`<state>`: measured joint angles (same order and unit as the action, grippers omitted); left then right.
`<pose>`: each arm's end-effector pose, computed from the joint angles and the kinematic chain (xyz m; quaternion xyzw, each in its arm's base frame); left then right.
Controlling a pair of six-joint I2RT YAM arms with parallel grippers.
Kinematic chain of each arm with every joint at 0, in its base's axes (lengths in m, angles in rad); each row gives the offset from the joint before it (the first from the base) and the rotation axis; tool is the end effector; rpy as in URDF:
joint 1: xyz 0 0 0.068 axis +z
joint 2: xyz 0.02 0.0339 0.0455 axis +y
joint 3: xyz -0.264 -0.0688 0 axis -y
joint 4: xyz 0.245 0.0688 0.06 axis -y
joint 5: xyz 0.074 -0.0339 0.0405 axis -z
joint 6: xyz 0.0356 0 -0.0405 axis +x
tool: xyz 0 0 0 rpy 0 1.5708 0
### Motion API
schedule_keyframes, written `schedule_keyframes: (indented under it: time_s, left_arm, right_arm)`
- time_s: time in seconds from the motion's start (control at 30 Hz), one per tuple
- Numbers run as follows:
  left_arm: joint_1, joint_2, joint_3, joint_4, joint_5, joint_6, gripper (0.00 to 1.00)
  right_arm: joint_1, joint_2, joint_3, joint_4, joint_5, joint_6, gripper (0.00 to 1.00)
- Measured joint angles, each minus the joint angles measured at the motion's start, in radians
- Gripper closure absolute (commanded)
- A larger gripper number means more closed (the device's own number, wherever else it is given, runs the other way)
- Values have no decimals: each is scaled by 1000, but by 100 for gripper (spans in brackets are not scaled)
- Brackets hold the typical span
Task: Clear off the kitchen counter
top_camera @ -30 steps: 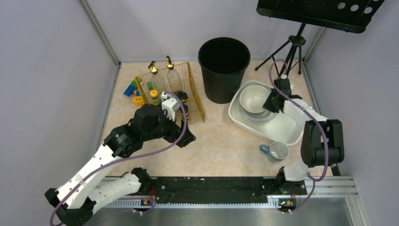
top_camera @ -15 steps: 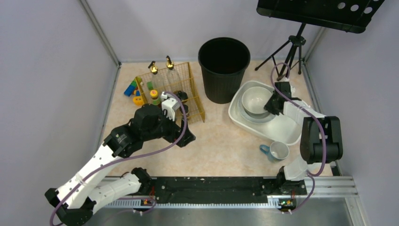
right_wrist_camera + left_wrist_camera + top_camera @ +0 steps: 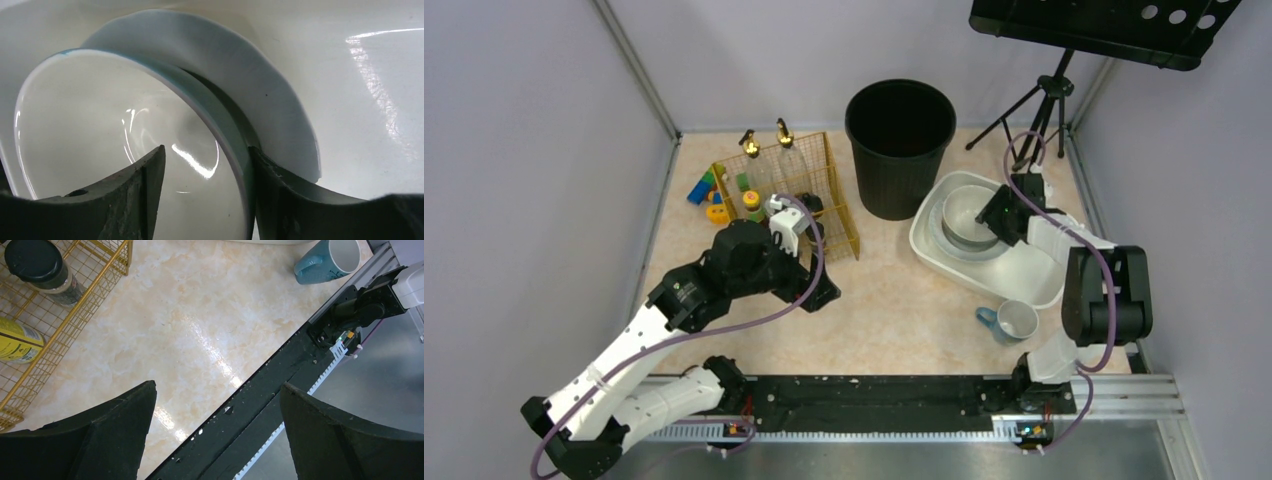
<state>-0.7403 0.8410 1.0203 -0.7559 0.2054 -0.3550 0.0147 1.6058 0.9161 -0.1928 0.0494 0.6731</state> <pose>0.1174 -0.1171 0.3537 0.2154 0.8488 -0.3239 0.3581 0.3260 0.0030 0.1831 0.3121 0.8878 0.0918 0.3254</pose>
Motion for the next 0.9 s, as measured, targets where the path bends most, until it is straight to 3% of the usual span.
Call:
schedule_keyframes:
  time_s: [0.33, 0.9]
  left_arm:
    - [0, 2, 0, 1, 11, 0, 3]
    - [0, -40, -37, 56, 16, -16, 4]
  right_arm:
    - [0, -90, 0, -33, -30, 3, 31]
    - [0, -654, 0, -318, -78, -53, 36]
